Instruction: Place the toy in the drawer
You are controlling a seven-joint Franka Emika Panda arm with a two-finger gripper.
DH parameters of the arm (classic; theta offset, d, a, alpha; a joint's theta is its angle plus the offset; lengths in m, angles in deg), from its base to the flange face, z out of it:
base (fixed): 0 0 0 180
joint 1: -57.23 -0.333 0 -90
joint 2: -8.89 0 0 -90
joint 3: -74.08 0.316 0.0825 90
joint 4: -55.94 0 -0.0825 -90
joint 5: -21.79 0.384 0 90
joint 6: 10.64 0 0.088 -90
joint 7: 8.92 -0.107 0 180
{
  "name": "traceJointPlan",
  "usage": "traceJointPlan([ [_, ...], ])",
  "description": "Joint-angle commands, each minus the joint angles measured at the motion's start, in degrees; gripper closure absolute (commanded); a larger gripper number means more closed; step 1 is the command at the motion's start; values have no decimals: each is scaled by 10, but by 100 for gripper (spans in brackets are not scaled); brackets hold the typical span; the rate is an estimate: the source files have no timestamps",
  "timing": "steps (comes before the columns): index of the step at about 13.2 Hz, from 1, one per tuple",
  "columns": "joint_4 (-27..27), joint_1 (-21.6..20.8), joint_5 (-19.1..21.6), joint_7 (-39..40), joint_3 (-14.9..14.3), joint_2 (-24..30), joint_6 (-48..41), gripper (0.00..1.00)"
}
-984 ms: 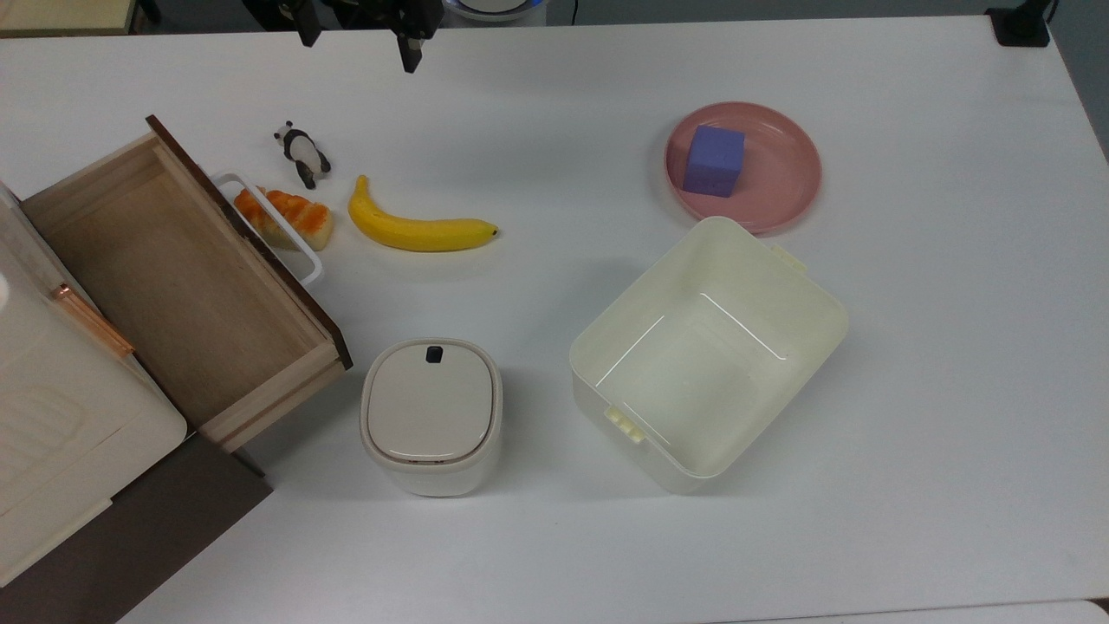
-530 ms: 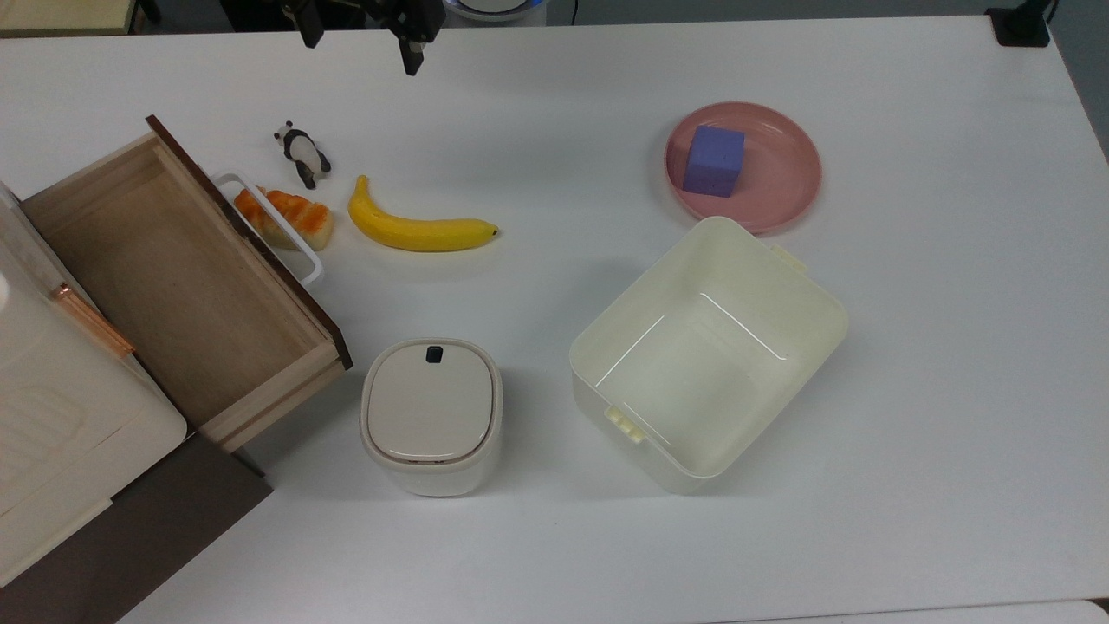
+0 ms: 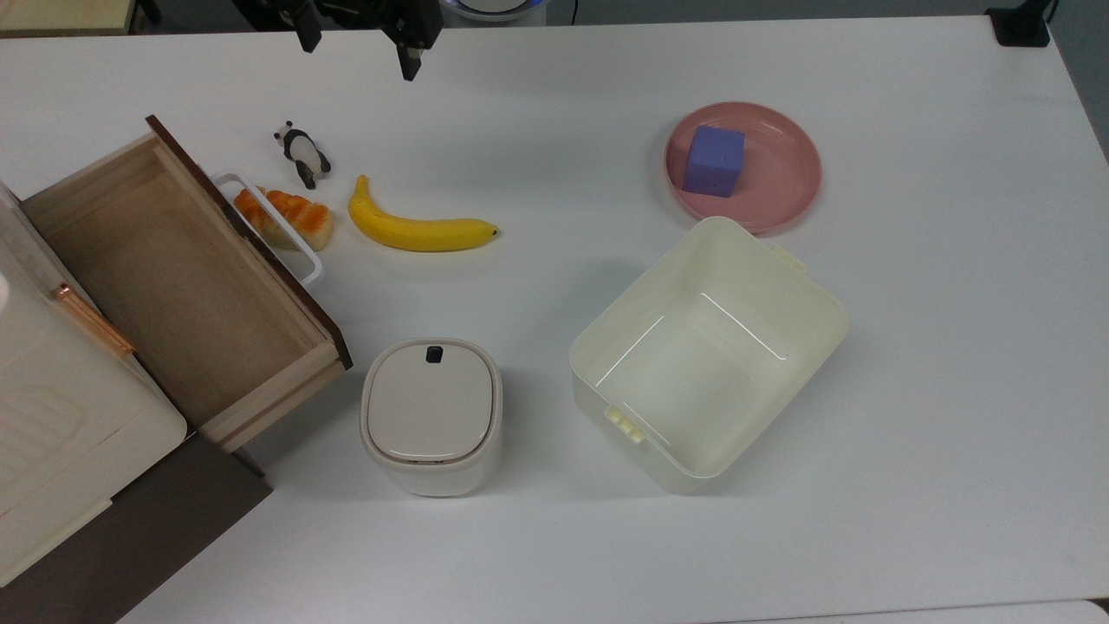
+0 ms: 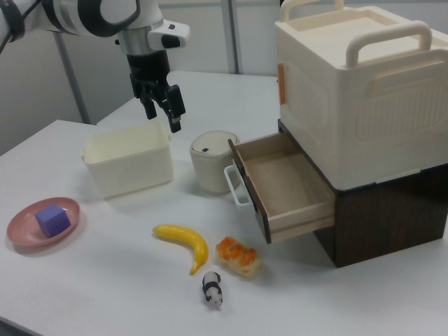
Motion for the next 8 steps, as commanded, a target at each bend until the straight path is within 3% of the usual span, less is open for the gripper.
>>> traceJointPlan([
  [1,-16,-11,-12,3,-6,12,8,0],
  [4,-32,-11,-57,15,-1,12,9,0],
  [8,-62,-6,-93,90,2,11,14,0],
])
